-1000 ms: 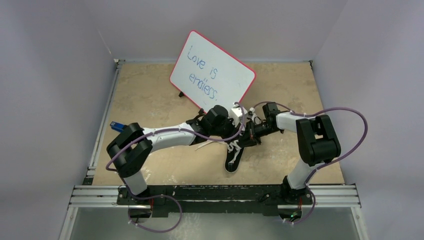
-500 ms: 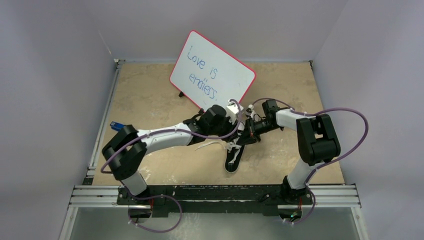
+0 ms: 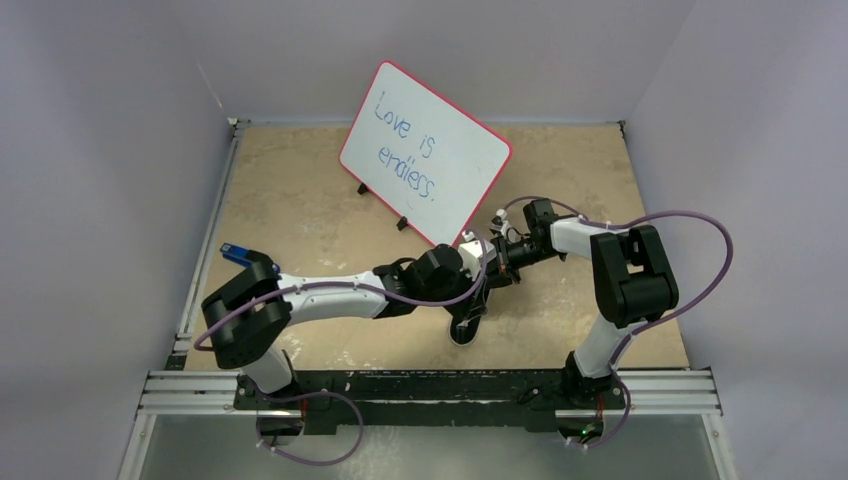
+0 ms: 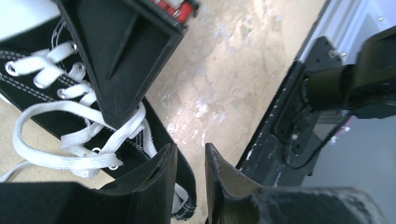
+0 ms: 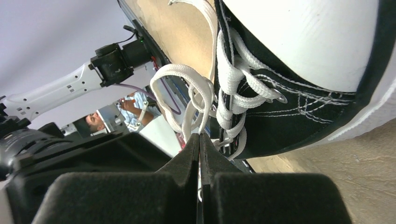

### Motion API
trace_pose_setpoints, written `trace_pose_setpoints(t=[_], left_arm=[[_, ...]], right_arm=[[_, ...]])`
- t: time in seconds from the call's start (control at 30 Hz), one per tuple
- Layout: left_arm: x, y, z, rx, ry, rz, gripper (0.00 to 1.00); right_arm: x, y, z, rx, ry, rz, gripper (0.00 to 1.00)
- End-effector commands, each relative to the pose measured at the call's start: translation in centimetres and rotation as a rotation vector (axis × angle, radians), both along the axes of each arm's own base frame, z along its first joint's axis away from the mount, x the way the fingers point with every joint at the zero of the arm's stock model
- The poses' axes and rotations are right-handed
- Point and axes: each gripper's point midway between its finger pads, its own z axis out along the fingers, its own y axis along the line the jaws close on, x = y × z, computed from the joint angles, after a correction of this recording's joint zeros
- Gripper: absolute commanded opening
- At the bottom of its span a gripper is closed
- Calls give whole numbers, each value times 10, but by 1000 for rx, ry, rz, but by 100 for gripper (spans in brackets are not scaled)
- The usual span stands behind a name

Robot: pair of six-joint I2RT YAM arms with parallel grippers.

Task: Tie the shoes

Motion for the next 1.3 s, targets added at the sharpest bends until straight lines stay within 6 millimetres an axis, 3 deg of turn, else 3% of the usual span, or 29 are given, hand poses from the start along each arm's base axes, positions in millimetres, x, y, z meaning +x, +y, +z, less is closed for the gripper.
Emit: trace_pose_setpoints(t=[0.0,0.17,0.63,0.9,1.17,1.27], left_arm=[[10,-8,0,-12,12,49,28],[24,0,-13,41,-14,125,30],[53,-1,-18,47,-75,268,33],[59,-3,-18,50,-100,271,27],[62,-10,-14,33,-111,259,29],[64,-12,-13,26,-114,258,19]], right_arm=[[1,5,8,41,-1,9,0],[2,5,10,41,-7,12,0],[3,5,12,41,-16,17,0],[3,4,11,32,-20,15,0],[3,4,10,32,-22,10,0],[4,5,12,32,-24,8,0]])
